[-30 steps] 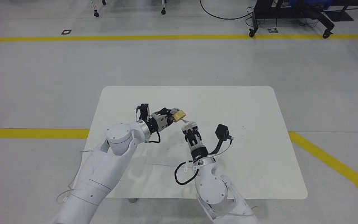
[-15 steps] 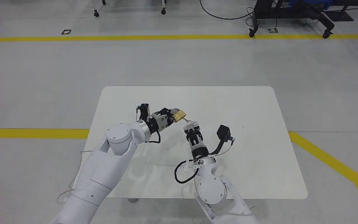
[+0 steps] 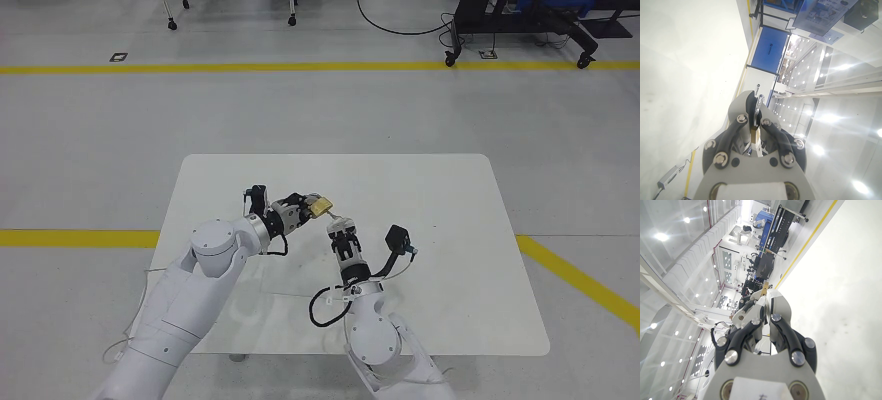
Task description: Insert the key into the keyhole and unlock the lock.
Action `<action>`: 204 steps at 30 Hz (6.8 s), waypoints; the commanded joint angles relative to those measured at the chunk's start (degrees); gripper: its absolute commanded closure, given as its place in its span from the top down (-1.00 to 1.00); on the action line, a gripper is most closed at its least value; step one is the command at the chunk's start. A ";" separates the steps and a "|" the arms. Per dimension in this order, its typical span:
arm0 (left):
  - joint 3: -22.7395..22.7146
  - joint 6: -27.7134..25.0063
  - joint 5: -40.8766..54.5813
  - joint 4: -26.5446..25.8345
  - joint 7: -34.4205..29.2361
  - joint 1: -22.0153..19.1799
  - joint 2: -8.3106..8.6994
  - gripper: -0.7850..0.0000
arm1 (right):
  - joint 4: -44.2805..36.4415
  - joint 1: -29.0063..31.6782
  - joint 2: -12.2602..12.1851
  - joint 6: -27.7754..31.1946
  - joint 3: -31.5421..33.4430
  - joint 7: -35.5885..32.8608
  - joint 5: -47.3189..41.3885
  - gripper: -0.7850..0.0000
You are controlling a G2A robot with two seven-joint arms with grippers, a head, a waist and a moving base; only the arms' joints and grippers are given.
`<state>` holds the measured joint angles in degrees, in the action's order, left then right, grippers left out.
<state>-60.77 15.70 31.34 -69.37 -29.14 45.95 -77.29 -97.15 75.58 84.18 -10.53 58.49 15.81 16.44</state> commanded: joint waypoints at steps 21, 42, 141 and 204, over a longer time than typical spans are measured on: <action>-0.01 0.07 -0.96 -0.03 -0.38 -0.11 -0.15 -1.00 | -0.84 1.83 0.31 2.99 1.35 -1.31 1.18 -1.00; 0.49 -0.43 -0.56 -1.95 3.33 2.05 -0.72 -1.00 | -3.34 4.25 0.84 3.28 2.69 1.80 -1.97 -1.00; -1.25 2.84 -1.56 10.77 -21.73 -3.73 -1.03 -1.00 | -13.41 13.74 0.69 0.59 15.48 -28.75 -8.38 -1.00; 1.66 -3.10 -9.95 8.20 -19.75 -2.60 -0.57 -1.00 | -10.29 7.80 1.13 -12.32 9.07 -20.85 -7.28 -1.00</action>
<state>-59.11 12.58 21.41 -61.15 -48.81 43.34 -77.87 -107.52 83.49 85.31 -22.75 67.52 -5.07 9.28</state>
